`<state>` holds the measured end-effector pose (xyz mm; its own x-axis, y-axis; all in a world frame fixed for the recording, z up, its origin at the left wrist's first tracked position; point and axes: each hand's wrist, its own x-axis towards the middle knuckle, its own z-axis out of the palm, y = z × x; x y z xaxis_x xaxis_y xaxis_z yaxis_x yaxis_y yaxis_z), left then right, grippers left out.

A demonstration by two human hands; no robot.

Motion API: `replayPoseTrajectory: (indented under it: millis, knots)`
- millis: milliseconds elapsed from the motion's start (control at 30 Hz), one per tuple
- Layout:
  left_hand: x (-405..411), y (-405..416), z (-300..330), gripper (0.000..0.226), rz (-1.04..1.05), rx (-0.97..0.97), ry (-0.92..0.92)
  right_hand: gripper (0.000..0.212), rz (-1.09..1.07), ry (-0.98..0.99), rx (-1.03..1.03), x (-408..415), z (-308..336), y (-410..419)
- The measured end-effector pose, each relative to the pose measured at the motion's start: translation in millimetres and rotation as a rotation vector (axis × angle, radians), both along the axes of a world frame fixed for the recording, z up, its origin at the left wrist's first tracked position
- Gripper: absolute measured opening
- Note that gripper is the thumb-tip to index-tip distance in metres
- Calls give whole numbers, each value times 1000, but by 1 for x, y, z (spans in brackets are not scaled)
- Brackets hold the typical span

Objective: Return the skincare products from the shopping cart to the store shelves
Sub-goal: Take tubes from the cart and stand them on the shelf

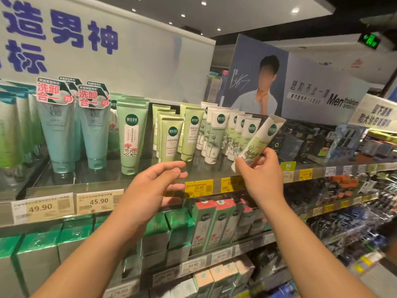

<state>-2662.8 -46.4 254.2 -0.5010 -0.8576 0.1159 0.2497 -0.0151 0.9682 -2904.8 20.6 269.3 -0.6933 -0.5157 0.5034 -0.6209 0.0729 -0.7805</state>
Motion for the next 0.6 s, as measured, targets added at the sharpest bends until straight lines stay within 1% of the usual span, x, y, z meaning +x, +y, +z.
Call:
replayPoseTrajectory:
  millis: [267,600]
  knots:
    - [-13,6,2,18,-28,13,-11,41,-74,-18,35,-47,8,-18]
    - [-17,6,-1,18,-14,32,-30,48,-72,29,198,-70,0,-27]
